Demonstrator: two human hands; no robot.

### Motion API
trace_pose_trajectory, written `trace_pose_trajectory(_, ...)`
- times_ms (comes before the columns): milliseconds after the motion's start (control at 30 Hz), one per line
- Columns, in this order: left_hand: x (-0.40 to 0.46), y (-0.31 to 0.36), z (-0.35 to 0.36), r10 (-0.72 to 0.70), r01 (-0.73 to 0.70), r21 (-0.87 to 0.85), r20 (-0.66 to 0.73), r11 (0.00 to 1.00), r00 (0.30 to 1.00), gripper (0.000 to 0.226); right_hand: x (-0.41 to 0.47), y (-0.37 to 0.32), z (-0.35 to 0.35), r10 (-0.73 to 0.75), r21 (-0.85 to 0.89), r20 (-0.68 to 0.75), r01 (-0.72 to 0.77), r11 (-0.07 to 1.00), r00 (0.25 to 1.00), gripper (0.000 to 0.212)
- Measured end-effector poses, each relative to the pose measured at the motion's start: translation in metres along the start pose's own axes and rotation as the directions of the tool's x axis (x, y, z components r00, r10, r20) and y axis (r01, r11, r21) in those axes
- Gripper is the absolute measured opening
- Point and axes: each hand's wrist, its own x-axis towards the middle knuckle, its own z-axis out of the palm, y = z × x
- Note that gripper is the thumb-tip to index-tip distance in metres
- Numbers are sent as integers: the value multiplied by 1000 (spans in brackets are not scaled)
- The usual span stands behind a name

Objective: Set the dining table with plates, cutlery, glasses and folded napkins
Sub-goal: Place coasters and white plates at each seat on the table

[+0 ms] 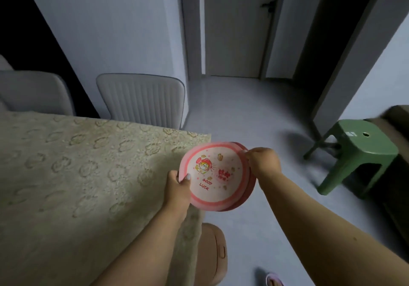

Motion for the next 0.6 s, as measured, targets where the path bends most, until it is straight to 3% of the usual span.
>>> trace_pose_trajectory(100,31,15,35,-17,21,21,-160,1000,987,20,65,-20,-4,-138,-47,62,141,989,989,34)
trace_pose_trajectory(300,77,39,86,-86,59,-84,-377,995,922,13,158,-60,-2,-365,-161,241,408,899,899,28)
trace_pose_trajectory(600,145,55,37,-210,-65,-390,-621,919,755,26,231,-117,59,-584,85,335,593,801,740,22)
